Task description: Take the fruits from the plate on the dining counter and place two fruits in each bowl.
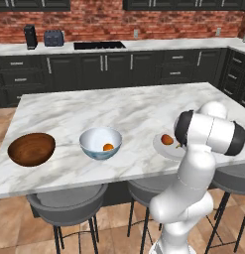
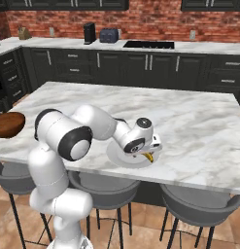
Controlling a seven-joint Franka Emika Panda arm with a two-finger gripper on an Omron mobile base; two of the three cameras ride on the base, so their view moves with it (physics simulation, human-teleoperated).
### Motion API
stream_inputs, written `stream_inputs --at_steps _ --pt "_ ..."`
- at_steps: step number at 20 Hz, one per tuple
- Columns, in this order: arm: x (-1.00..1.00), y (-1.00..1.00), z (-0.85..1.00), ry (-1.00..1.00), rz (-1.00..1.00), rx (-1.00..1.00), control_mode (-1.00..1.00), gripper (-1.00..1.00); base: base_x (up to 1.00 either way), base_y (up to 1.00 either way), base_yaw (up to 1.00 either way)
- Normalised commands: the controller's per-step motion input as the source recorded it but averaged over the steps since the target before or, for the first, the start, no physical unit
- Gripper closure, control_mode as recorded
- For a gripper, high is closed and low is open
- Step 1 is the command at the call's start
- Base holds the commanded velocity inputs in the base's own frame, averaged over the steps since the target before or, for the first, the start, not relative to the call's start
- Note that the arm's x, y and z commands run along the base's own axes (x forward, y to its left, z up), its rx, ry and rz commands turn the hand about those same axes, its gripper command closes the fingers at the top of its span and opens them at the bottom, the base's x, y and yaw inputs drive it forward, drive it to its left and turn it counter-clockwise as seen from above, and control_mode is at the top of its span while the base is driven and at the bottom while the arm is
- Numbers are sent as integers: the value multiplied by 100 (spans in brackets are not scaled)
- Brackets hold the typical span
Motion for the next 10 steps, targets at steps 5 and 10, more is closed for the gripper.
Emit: stream_inputs --at_steps 5,10 --pt "19 -2 -9 0 2 0 -100 -100 0 0 0" --pt "14 -3 -16 0 2 0 -100 -100 0 0 0"
